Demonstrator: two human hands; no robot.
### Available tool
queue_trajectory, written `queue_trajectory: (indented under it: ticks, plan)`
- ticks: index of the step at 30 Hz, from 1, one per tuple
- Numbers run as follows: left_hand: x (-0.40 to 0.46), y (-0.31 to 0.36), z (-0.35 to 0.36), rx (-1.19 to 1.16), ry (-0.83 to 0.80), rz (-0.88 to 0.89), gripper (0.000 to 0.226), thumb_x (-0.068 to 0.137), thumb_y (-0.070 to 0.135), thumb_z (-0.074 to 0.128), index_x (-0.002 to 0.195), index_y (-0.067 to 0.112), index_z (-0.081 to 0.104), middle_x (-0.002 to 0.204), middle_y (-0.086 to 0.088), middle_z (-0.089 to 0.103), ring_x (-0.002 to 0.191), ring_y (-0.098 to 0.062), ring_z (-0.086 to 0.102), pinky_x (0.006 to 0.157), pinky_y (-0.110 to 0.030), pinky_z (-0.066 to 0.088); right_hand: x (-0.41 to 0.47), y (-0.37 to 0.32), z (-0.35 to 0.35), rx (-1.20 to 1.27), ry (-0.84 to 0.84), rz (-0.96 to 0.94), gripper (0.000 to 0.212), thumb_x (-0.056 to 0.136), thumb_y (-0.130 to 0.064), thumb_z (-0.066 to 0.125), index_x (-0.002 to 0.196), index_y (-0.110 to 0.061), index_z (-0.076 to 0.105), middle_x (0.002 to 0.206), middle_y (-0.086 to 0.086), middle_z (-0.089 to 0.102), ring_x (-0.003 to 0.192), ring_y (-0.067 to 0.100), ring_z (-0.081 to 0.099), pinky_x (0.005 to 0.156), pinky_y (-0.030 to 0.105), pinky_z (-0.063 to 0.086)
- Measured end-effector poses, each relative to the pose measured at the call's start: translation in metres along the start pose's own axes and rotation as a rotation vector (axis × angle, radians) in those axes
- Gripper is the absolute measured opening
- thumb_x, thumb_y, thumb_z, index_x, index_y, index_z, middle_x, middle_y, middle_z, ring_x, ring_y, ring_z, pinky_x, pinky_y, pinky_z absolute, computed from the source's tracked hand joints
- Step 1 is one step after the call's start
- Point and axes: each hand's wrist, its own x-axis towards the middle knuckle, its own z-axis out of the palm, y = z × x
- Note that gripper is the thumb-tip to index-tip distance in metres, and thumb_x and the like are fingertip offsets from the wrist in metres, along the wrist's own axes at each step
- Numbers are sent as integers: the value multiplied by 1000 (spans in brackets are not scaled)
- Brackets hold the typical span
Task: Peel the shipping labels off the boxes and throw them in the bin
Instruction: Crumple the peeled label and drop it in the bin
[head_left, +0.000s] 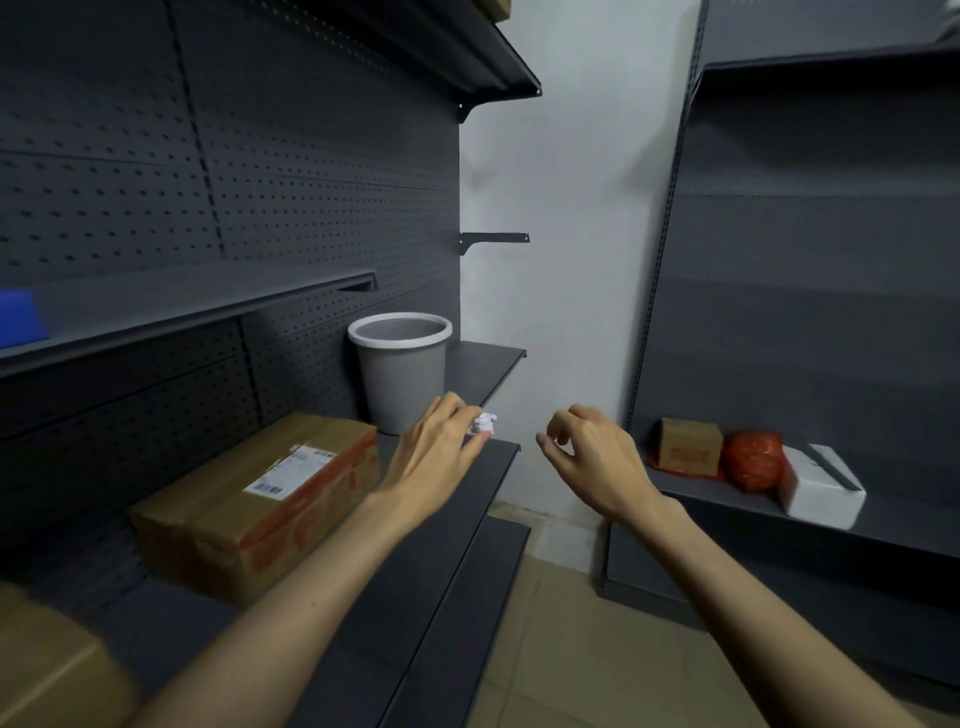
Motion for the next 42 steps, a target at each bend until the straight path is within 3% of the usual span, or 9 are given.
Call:
queue_trajectory:
  ticks: [5, 11, 18, 24, 31, 35, 38, 42]
  plan:
    - [64, -42, 45, 6, 21, 9, 17, 95, 19, 58, 102, 6, 67, 91, -7, 55, 87, -25, 53, 72, -44, 49, 76, 43, 29, -51, 0, -25, 22, 96, -31, 50, 87, -14, 61, 87, -1, 60, 84, 19, 54, 63, 30, 42]
    - [112, -91, 78, 11, 17, -92, 21, 94, 17, 60, 108, 4, 67, 96, -10, 58, 96, -28, 56, 79, -43, 48, 148, 72, 74, -3, 9, -67, 22, 95, -26, 50, 82, -11, 61, 85, 3, 62, 82, 22, 55, 64, 34, 44]
    - [157, -154, 102, 65, 62, -263, 20, 91, 21, 65, 106, 8, 68, 98, -7, 60, 97, -23, 55, 85, -34, 45, 238, 86, 144, 87, -17, -182, 26, 93, -32, 52, 81, -11, 59, 87, 5, 61, 86, 27, 55, 68, 37, 47]
    - [201, -204, 135, 158, 117, -410, 20, 91, 24, 63, 108, 15, 69, 98, -1, 59, 93, -15, 54, 82, -29, 44, 333, 104, 218, 212, -60, -344, 24, 93, -32, 53, 83, -12, 59, 91, 5, 61, 92, 27, 55, 73, 36, 45]
    - [255, -245, 173, 239, 164, -638, 14, 91, 21, 60, 91, 7, 63, 81, 15, 45, 85, -11, 48, 66, -16, 31, 429, 124, 280, 329, -113, -503, 20, 93, -25, 51, 88, -10, 64, 97, 5, 63, 90, 24, 54, 73, 38, 49]
    - [273, -265, 183, 223, 117, -761, 27, 90, 25, 61, 108, 22, 41, 85, 4, 53, 81, -15, 55, 66, -28, 45, 462, 122, 306, 376, -147, -546, 21, 94, -22, 51, 89, -8, 65, 97, 5, 62, 92, 24, 54, 74, 36, 48]
    - [288, -282, 190, 309, 116, -782, 17, 89, 24, 62, 92, 18, 46, 85, 2, 55, 79, -18, 53, 67, -31, 46, 482, 122, 318, 409, -162, -566, 19, 93, -21, 51, 88, -10, 66, 98, 3, 64, 90, 21, 53, 73, 32, 45]
    - [309, -304, 210, 343, 43, -864, 18, 91, 31, 58, 90, 15, 52, 87, 0, 59, 79, -21, 56, 70, -39, 50, 499, 131, 327, 430, -156, -572, 20, 94, -22, 50, 89, -10, 66, 96, 3, 63, 89, 20, 52, 72, 30, 43]
